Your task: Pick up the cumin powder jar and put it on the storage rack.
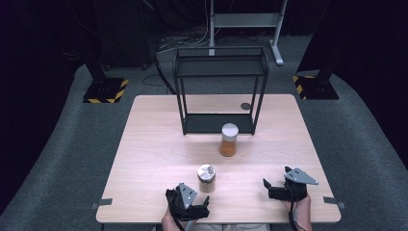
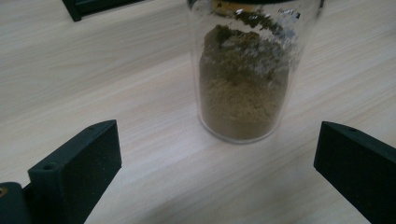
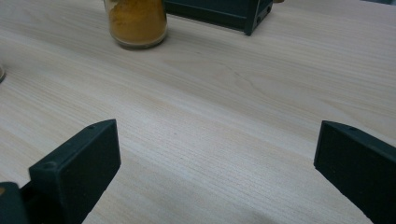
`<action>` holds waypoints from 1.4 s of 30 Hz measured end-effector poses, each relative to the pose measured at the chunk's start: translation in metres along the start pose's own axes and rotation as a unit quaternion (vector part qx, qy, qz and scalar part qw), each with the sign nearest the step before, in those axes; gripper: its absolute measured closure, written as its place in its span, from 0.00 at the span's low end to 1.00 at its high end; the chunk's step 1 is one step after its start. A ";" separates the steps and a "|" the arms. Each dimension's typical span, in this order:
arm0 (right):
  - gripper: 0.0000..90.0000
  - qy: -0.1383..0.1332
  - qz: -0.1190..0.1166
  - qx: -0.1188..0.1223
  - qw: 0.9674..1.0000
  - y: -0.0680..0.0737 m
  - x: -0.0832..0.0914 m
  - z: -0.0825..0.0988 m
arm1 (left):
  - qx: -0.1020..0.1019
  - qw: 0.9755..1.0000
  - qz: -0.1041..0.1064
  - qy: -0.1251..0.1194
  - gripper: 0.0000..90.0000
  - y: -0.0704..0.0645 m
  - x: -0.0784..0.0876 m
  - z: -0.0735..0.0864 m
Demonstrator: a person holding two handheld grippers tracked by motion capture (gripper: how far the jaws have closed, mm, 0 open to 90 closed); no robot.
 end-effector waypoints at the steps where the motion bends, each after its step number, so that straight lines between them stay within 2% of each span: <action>1: 0.00 0.000 0.000 0.000 1.000 0.000 0.000 0.000 | 0.000 1.000 0.000 0.000 0.00 0.000 0.000 0.000; 11: 0.00 -0.001 0.001 -0.002 1.000 0.000 0.000 0.000 | -0.006 1.000 0.014 -0.009 0.00 -0.005 -0.022 -0.019; 20: 0.00 -0.004 0.000 -0.007 1.000 -0.001 0.001 0.001 | -0.010 1.000 0.014 -0.022 0.00 -0.007 -0.033 -0.027; 21: 0.00 -0.004 0.000 -0.007 1.000 -0.001 0.001 0.001 | -0.012 1.000 0.008 -0.027 0.00 -0.009 -0.034 -0.027; 23: 0.00 -0.004 0.000 -0.007 1.000 -0.001 0.001 0.001 | -0.017 0.999 -0.013 -0.038 0.03 -0.016 -0.034 -0.026; 25: 0.00 -0.005 -0.001 -0.008 1.000 -0.001 0.001 0.001 | -0.021 0.999 -0.018 -0.042 0.05 -0.019 -0.035 -0.025; 26: 0.00 -0.005 -0.001 -0.008 1.000 -0.002 0.001 0.001 | -0.021 0.999 -0.020 -0.042 0.11 -0.020 -0.035 -0.025; 27: 0.00 -0.006 -0.001 -0.008 1.000 -0.002 0.001 0.002 | -0.020 0.999 -0.019 -0.039 0.14 -0.019 -0.036 -0.025; 28: 0.00 -0.006 -0.001 -0.008 1.000 -0.002 0.001 0.002 | -0.016 0.999 -0.008 -0.037 0.17 -0.017 -0.036 -0.025; 30: 0.00 -0.006 -0.001 -0.009 1.000 -0.002 0.001 0.002 | -0.009 0.999 0.000 -0.034 0.29 -0.015 -0.036 -0.025; 34: 0.00 -0.007 0.000 -0.010 1.000 -0.001 0.002 0.002 | 0.001 0.999 0.006 -0.034 0.32 -0.011 -0.036 -0.025; 42: 0.00 -0.006 0.000 -0.009 1.000 -0.001 0.001 0.002 | -0.001 0.999 0.003 -0.038 0.33 -0.004 -0.032 -0.022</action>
Point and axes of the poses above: each handheld gripper's, and its own axes: x roughly backward along the jaws, z roughly out of its underside, y roughly to its left, the point moved 6 cm from there along -x, roughly forward along the jaws, and after that the axes turned 6 degrees about x, right-handed, at the moved point
